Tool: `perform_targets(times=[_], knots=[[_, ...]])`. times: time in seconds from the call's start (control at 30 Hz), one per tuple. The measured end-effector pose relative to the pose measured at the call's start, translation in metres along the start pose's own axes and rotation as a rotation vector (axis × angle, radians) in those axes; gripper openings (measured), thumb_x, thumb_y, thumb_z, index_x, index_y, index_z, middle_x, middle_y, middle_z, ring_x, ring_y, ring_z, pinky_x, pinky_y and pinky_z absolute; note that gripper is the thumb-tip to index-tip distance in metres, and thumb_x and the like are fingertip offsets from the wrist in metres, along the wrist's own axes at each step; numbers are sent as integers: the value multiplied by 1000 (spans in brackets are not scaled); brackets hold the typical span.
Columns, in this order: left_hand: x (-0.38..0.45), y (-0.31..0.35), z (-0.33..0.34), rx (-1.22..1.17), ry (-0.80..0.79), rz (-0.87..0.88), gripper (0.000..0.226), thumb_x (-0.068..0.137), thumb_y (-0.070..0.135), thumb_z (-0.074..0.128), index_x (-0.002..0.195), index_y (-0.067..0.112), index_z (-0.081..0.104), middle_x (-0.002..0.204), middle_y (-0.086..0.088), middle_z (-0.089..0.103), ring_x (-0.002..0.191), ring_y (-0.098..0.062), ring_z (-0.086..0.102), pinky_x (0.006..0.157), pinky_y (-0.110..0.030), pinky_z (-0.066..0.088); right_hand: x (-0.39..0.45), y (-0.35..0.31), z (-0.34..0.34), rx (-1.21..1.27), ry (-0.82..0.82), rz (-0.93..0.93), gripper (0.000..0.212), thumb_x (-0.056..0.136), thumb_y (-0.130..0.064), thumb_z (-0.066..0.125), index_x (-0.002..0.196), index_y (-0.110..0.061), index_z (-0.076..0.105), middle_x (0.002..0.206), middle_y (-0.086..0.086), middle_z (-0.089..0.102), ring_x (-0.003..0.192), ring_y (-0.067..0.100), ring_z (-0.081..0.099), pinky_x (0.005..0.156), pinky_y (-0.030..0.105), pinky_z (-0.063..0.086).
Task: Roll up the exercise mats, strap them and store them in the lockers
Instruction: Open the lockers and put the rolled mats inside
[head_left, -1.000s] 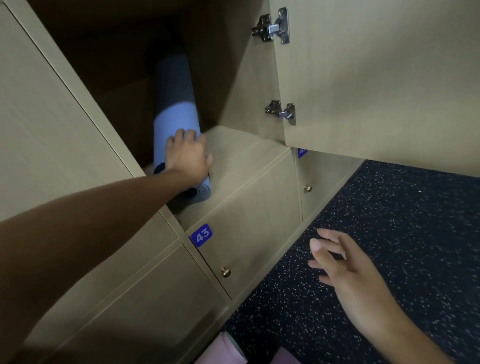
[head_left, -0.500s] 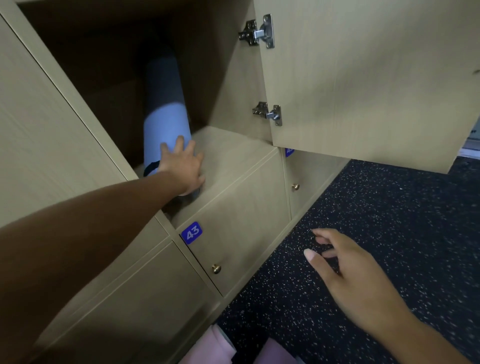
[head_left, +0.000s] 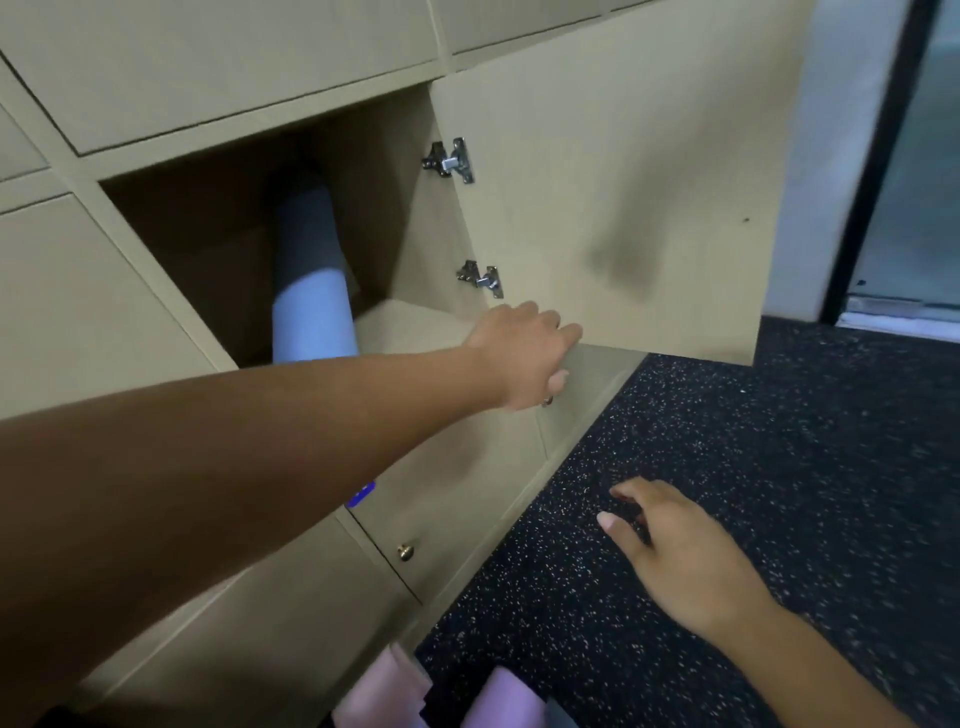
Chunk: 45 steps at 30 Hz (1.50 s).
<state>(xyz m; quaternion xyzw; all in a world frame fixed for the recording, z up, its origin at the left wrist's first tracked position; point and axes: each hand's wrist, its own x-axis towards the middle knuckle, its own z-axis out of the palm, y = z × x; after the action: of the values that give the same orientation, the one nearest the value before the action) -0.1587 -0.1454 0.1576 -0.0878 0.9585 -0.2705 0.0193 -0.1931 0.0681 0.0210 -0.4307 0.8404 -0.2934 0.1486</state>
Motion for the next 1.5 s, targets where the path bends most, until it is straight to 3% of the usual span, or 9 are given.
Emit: perform_targets(times=[0.13, 0.23, 0.37, 0.53, 0.67, 0.87, 1.1, 1.3, 1.5], knots=[[44, 47, -54, 61, 116, 153, 37, 102, 41, 48, 125, 13, 52, 113, -10, 61, 99, -29, 56, 67, -38, 34, -11, 21, -22, -19, 8, 1, 43, 104, -52, 43, 140, -29, 48, 133, -8, 55, 115, 10, 57, 98, 33, 50], [80, 74, -88, 83, 182, 222, 40, 101, 39, 50, 131, 13, 52, 123, -10, 58, 109, -30, 53, 69, -39, 37, -16, 39, -41, -35, 43, 11, 44, 104, -52, 42, 141, -28, 47, 133, -9, 54, 115, 10, 56, 97, 31, 50], [132, 92, -118, 114, 217, 243, 51, 98, 41, 52, 142, 15, 46, 142, -11, 48, 130, -30, 46, 92, -45, 47, -22, 64, -64, -38, 65, 49, 44, 105, -52, 40, 142, -28, 45, 135, -8, 53, 115, 11, 56, 93, 30, 50], [169, 96, -131, 412, 118, 164, 69, 99, 56, 47, 156, 20, 32, 166, -15, 22, 156, -33, 13, 125, -46, 16, -25, 85, -80, 12, 79, 91, 45, 106, -51, 40, 143, -26, 45, 135, -5, 53, 117, 15, 56, 96, 34, 50], [173, 85, -128, 598, 4, 46, 83, 98, 72, 35, 164, 24, 14, 171, -13, 4, 158, -33, -7, 127, -49, -3, -24, 91, -85, 51, 89, 101, 45, 106, -51, 41, 142, -26, 45, 135, -4, 53, 117, 16, 56, 96, 35, 50], [178, 91, -130, 757, 27, 81, 85, 97, 75, 31, 161, 20, 22, 162, -11, 25, 154, -33, 14, 128, -45, 3, -24, 93, -85, 84, 63, 89, 45, 105, -51, 43, 144, -28, 43, 138, -6, 51, 120, 15, 55, 98, 35, 49], [182, 81, -135, 940, 73, 173, 72, 100, 65, 31, 151, 16, 40, 139, -4, 37, 130, -22, 37, 111, -36, 31, -29, 98, -86, 84, 61, 84, 46, 105, -51, 44, 144, -28, 44, 138, -6, 51, 119, 16, 55, 98, 35, 49], [180, 82, -141, 870, 79, 136, 62, 100, 57, 36, 149, 19, 37, 151, -10, 38, 147, -30, 29, 128, -46, 4, -32, 107, -88, 90, 47, 99, 47, 104, -51, 46, 144, -27, 45, 138, -5, 52, 119, 17, 56, 97, 36, 50], [125, 74, -132, 782, 152, 263, 56, 98, 57, 36, 134, 16, 48, 131, -13, 54, 129, -35, 48, 127, -47, 15, -30, 108, -89, 131, 51, 113, 46, 103, -51, 49, 140, -24, 49, 132, -2, 56, 112, 17, 59, 95, 38, 52]])
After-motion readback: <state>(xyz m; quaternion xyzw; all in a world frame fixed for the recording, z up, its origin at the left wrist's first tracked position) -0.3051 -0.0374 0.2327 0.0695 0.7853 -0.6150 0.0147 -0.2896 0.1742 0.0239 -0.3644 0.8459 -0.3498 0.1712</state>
